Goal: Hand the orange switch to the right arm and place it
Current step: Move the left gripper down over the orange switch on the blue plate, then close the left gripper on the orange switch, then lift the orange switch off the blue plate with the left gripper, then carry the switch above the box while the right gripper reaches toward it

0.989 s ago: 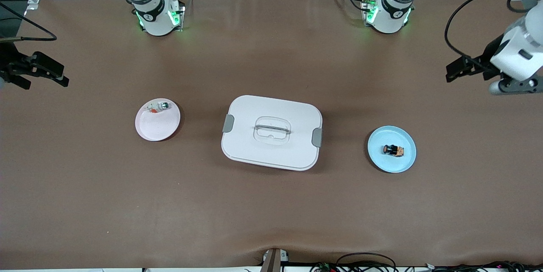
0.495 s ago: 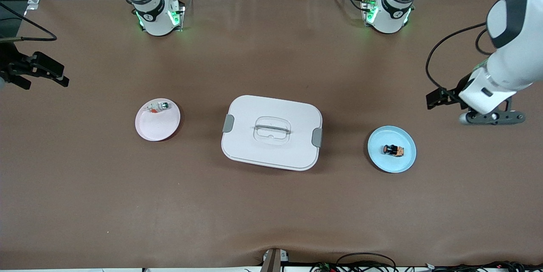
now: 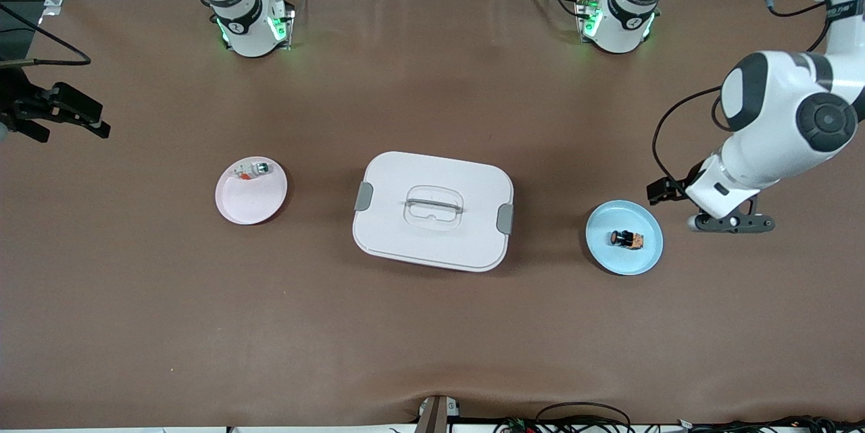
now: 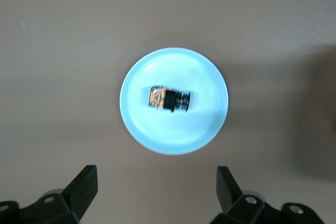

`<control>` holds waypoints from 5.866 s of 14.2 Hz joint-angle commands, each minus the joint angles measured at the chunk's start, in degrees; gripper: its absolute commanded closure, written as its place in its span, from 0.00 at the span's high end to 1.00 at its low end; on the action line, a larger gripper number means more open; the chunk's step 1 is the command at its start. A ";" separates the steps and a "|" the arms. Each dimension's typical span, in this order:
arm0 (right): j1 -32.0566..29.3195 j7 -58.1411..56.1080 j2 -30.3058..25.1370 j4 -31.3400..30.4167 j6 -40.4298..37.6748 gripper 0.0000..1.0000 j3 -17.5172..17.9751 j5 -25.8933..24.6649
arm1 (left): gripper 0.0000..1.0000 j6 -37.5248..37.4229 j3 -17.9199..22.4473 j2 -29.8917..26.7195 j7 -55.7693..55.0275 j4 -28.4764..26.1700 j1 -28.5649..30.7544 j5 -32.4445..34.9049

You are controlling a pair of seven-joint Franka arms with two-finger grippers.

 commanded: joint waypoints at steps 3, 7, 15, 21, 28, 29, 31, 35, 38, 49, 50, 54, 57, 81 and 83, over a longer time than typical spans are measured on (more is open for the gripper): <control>-0.98 0.42 -1.63 -1.77 0.32 1.00 0.74 0.04 | 1.00 10.28 -0.18 6.63 3.65 -0.79 0.02 0.31; -1.07 0.42 -1.72 -1.77 0.23 1.00 0.74 0.04 | 1.00 14.60 -0.18 10.95 4.10 -0.70 -0.15 0.31; -1.07 0.51 -1.72 -1.77 0.23 1.00 0.74 0.04 | 1.00 19.97 -0.26 15.96 3.13 -1.23 0.11 4.44; -1.07 0.42 -1.72 -1.77 0.23 1.00 0.74 -0.05 | 1.00 22.17 -0.27 18.69 3.05 -1.32 0.37 4.44; -1.07 0.42 -1.72 -1.77 0.23 1.00 0.74 0.04 | 0.96 22.17 -0.27 19.39 3.05 -2.20 0.02 4.18; -1.07 0.51 -1.72 -1.77 0.23 1.00 0.74 0.04 | 0.95 22.17 -0.27 19.65 3.05 -2.20 0.02 4.18; -1.07 0.42 -1.72 -1.77 0.23 1.00 0.74 0.04 | 0.94 22.95 -0.27 20.35 3.05 -2.02 0.02 4.18; -1.07 0.42 -1.72 -1.77 0.23 1.00 0.74 0.04 | 0.64 23.40 -0.27 20.71 3.05 -1.94 0.20 4.09; -1.07 0.42 -1.64 -1.77 0.23 1.00 0.74 0.04 | 0.01 22.96 -0.35 19.14 3.57 -2.02 0.46 4.09; -1.16 0.42 -1.64 -1.77 0.32 1.00 0.74 0.04 | 0.00 3.65 -3.77 6.65 -3.35 2.44 0.11 2.78; -1.07 0.42 -1.63 -1.77 0.67 1.00 0.74 -0.05 | 0.00 1.01 -4.56 6.12 -5.02 3.68 0.20 2.69; -1.16 0.42 -1.63 -1.69 1.98 1.00 0.74 -0.22 | 0.00 -5.68 -7.99 3.84 -18.37 7.63 0.11 1.81; -1.07 0.42 -1.63 -1.69 2.51 1.00 0.74 -0.22 | 0.00 -11.48 -11.50 3.92 -28.47 12.38 0.02 1.81; 15.08 16.33 -12.79 -32.61 28.76 1.00 1.36 41.16 | 0.00 -4.47 -24.61 16.49 -122.98 35.68 -17.99 -10.15; 19.21 16.33 -12.71 -33.85 32.21 1.00 1.36 43.79 | 0.00 -3.50 -24.61 17.10 -124.74 35.68 -19.13 -11.19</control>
